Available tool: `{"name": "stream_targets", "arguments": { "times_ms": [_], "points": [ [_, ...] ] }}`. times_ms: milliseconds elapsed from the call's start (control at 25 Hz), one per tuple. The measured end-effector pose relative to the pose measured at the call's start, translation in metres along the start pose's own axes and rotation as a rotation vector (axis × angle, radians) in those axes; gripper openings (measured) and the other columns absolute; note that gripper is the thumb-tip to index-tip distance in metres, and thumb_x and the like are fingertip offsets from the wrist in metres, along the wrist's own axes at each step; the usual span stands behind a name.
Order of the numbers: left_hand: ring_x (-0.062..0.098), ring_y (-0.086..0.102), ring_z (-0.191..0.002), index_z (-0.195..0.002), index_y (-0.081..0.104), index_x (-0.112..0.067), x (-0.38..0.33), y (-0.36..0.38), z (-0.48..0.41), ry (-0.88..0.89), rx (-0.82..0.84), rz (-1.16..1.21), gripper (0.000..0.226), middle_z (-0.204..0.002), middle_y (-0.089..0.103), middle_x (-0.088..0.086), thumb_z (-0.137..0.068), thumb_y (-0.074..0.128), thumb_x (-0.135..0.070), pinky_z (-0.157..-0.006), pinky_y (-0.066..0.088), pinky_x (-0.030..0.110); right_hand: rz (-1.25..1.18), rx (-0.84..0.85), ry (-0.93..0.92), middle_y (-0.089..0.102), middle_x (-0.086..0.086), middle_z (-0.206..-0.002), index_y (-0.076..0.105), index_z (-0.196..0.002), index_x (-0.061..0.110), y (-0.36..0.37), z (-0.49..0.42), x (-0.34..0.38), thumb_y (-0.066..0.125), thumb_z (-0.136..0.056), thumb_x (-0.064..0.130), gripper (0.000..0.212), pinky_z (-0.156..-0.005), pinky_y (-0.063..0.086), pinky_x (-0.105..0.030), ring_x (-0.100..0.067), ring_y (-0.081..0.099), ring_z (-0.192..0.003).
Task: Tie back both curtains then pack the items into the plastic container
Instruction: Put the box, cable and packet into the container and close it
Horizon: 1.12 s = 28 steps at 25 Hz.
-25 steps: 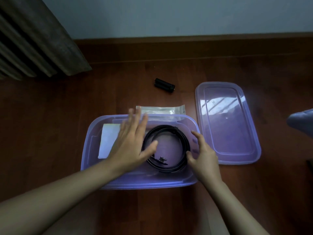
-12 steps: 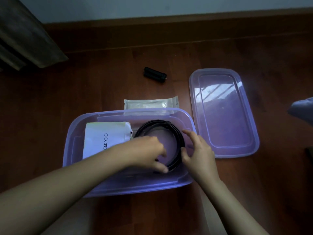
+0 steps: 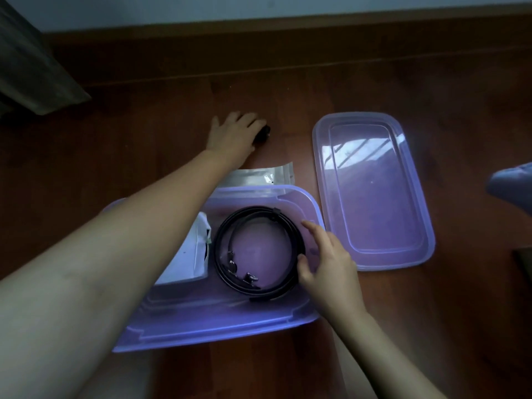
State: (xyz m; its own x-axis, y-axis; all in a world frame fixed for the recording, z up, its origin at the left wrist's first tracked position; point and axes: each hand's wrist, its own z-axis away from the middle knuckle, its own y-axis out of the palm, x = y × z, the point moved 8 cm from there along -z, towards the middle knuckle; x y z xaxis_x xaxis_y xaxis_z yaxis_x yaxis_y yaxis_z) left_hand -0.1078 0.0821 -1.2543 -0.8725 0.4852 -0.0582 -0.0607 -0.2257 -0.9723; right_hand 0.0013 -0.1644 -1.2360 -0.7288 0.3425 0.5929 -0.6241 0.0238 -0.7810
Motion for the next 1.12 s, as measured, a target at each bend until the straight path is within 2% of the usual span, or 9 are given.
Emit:
{"name": "stream_targets", "arguments": {
  "times_ms": [240,360,440,520,680,840,920,1000,1120],
  "points": [
    [0.038,0.041,-0.119,-0.121,0.056,-0.008,0.005,-0.021,0.01,-0.017,-0.031,-0.171,0.03,-0.125,0.052,0.016,-0.093,0.052,-0.021,-0.092,0.036,0.049,-0.03,0.009,0.016,0.058,-0.001,-0.122,0.01,-0.148,0.038,-0.004,0.002,0.005,0.06,-0.081,0.014,0.087,-0.066,0.041,-0.033,-0.027,0.059,-0.097],
    [0.033,0.054,-0.099,-0.118,0.06,-0.003,-0.012,-0.057,0.043,0.096,-0.291,0.198,0.034,-0.106,0.057,0.016,-0.091,0.056,-0.025,-0.076,0.04,0.038,-0.036,0.014,0.039,0.06,-0.003,-0.121,0.002,-0.148,0.036,-0.007,0.002,0.004,0.06,-0.08,0.014,0.092,-0.062,0.033,-0.03,-0.031,0.06,-0.088],
    [0.015,0.058,-0.082,-0.111,0.067,-0.005,-0.031,-0.086,0.086,0.274,-0.454,0.571,0.036,-0.09,0.061,0.004,-0.083,0.065,-0.028,-0.072,0.042,0.026,-0.038,0.017,0.048,0.058,-0.002,-0.129,0.004,-0.148,0.037,-0.007,0.002,0.005,0.06,-0.08,0.014,0.091,-0.062,0.032,-0.029,-0.032,0.06,-0.093],
    [0.005,0.059,-0.067,-0.096,0.074,-0.011,-0.055,-0.087,0.122,0.406,-0.261,0.765,0.03,-0.077,0.066,-0.003,-0.076,0.072,-0.032,-0.064,0.043,0.017,-0.044,0.007,0.059,0.059,-0.004,-0.129,0.006,-0.148,0.038,-0.008,0.002,0.004,0.06,-0.079,0.014,0.091,-0.062,0.032,-0.029,-0.034,0.06,-0.096],
    [0.027,0.058,-0.071,-0.074,0.064,-0.011,-0.092,-0.006,0.151,0.429,0.231,0.192,0.022,-0.075,0.065,0.009,-0.079,0.064,-0.033,-0.063,0.044,0.035,-0.041,0.028,0.087,0.063,-0.008,-0.117,0.006,-0.147,0.04,-0.008,0.001,0.005,0.06,-0.079,0.013,0.091,-0.055,0.029,-0.03,-0.03,0.059,-0.081],
    [0.036,0.06,-0.087,-0.088,0.063,-0.008,-0.101,0.015,0.149,0.405,0.22,-0.02,0.023,-0.094,0.065,0.014,-0.086,0.056,-0.029,-0.069,0.042,0.039,-0.026,0.023,0.077,0.064,-0.006,-0.111,0.006,-0.147,0.04,-0.007,0.001,0.004,0.06,-0.079,0.013,0.091,-0.049,0.025,-0.012,-0.023,0.054,-0.073],
    [0.036,0.06,-0.086,-0.087,0.063,-0.006,-0.103,0.01,0.149,0.412,0.222,0.009,0.022,-0.092,0.065,0.016,-0.086,0.055,-0.027,-0.068,0.043,0.039,-0.029,0.022,0.081,0.065,-0.006,-0.108,0.007,-0.147,0.04,-0.008,0.001,0.004,0.06,-0.079,0.013,0.091,-0.047,0.026,-0.017,-0.024,0.055,-0.075],
    [0.033,0.061,-0.077,-0.079,0.065,-0.008,-0.101,-0.016,0.146,0.419,0.139,0.194,0.023,-0.082,0.067,0.015,-0.085,0.057,-0.028,-0.065,0.044,0.036,-0.037,0.012,0.073,0.065,-0.008,-0.107,0.008,-0.147,0.039,-0.007,0.001,0.005,0.061,-0.078,0.012,0.091,-0.051,0.027,-0.029,-0.027,0.057,-0.076],
    [0.03,0.062,-0.072,-0.078,0.068,-0.007,-0.062,-0.062,0.106,0.235,-0.212,0.429,0.029,-0.077,0.069,0.014,-0.086,0.055,-0.031,-0.066,0.049,0.037,-0.026,-0.013,0.065,0.065,-0.008,-0.112,0.009,-0.148,0.038,-0.01,0.0,0.004,0.061,-0.078,0.012,0.091,-0.059,0.028,-0.029,-0.032,0.06,-0.084]
  ]
}}
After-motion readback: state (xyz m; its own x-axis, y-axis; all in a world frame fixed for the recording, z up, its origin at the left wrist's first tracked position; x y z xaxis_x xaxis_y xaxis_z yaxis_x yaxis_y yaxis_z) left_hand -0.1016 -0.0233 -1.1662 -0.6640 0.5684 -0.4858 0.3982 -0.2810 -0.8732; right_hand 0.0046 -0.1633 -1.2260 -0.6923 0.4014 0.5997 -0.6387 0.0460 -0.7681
